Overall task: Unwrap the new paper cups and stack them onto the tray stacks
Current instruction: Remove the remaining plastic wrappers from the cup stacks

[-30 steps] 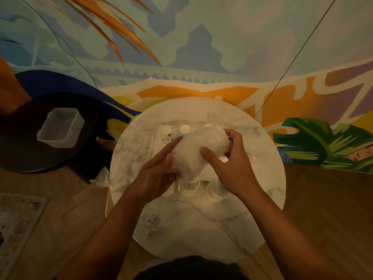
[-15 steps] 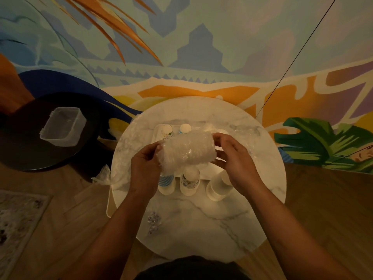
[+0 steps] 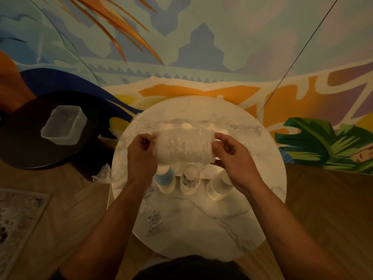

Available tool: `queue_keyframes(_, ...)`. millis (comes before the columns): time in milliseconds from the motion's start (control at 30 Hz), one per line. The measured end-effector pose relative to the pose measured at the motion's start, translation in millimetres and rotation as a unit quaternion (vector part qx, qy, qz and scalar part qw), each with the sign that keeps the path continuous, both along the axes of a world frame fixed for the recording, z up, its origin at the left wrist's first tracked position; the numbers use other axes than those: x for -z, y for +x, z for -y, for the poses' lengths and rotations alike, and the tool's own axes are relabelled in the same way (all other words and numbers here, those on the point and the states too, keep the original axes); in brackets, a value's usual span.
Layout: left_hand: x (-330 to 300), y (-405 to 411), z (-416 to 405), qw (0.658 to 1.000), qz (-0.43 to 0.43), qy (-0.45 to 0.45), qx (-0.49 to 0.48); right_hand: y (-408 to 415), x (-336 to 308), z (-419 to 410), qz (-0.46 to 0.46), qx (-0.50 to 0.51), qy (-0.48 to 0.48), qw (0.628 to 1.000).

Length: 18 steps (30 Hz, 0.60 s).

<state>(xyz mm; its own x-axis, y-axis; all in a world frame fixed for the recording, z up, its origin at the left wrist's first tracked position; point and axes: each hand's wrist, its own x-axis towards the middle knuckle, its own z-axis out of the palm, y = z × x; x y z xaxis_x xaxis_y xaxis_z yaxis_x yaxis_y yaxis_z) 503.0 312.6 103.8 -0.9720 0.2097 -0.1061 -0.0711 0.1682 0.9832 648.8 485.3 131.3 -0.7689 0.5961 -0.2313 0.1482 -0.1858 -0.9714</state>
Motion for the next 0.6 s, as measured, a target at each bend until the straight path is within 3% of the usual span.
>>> queue_keyframes(133,-8.0,6.0,1.2,0.991,0.094,0.074,0.062,0.3,2.8,-1.8,0.01,0.01,0.043,0.999)
queue_keyframes(267,-14.3,11.0,3.7,0.993,0.011,0.035,0.112,0.5,10.6,-1.5,0.013,0.009,0.015,1.0)
queue_keyframes(600,-15.2,-5.8,1.9,0.998,-0.043,-0.01,0.049,3.0,19.0,-1.3,-0.061,-0.074,-0.166,0.981)
